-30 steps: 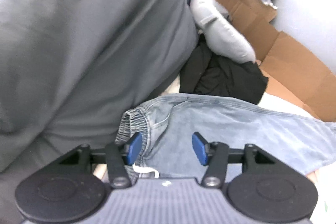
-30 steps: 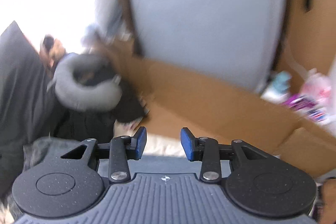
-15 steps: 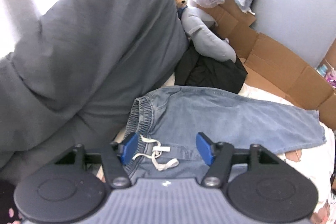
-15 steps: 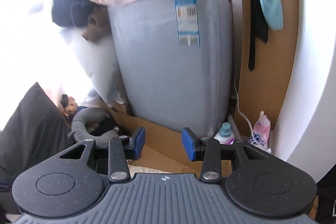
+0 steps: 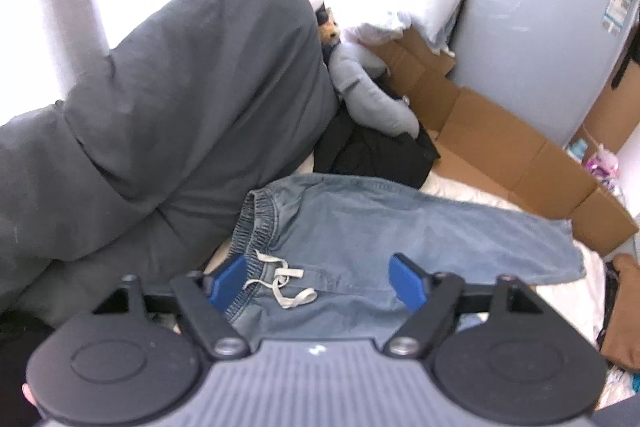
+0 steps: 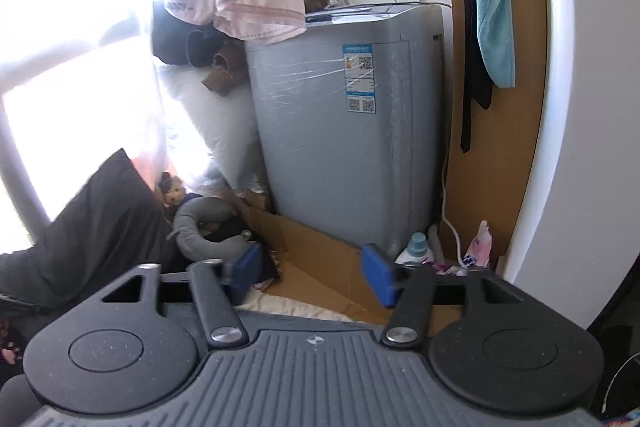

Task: Fold clothes
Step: 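Lift both tools off the shorts and move them to the denim drawstring pants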

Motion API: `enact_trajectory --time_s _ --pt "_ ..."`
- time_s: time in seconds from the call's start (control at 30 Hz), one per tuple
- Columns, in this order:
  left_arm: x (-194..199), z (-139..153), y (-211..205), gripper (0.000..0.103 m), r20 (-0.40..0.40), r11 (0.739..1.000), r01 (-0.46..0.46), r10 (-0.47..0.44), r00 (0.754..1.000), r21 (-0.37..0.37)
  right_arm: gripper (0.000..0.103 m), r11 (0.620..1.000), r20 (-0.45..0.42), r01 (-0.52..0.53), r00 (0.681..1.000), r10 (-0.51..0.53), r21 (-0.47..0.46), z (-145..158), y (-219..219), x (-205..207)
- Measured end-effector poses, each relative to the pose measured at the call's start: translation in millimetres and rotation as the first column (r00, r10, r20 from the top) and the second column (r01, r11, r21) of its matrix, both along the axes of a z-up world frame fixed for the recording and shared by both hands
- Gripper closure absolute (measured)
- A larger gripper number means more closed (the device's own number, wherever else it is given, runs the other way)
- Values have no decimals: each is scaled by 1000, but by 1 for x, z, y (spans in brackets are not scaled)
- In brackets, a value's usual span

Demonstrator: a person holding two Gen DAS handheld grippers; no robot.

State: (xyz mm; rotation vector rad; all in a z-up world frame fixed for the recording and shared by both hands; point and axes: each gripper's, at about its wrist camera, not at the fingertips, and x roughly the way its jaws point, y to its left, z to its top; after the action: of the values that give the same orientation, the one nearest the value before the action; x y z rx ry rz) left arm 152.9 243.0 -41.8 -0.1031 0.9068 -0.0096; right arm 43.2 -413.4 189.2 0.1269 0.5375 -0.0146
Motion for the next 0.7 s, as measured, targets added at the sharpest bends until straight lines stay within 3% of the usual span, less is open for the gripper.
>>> enact_trajectory --time_s 0.07,0.17,0.33,0.63,0.7 --pt "-7 5 -1 17 9 1000 -14 14 1000 23 19 1000 4 2 1000 -2 8 -4 3 -18" --pt "-18 16 -5 17 46 996 -35 31 998 85 18 999 22 3 1000 -4 41 -11 5 -43" --pt "-33 24 -12 12 58 997 -13 9 998 76 13 996 77 4 997 -11 92 -32 4 -79" --pt "-48 26 -23 6 111 995 -52 42 993 87 9 995 74 36 996 -43 91 -106 -6 -113" --pt "-49 19 -26 6 103 993 -53 42 994 102 9 990 50 47 997 -54 130 -128 -10 -112"
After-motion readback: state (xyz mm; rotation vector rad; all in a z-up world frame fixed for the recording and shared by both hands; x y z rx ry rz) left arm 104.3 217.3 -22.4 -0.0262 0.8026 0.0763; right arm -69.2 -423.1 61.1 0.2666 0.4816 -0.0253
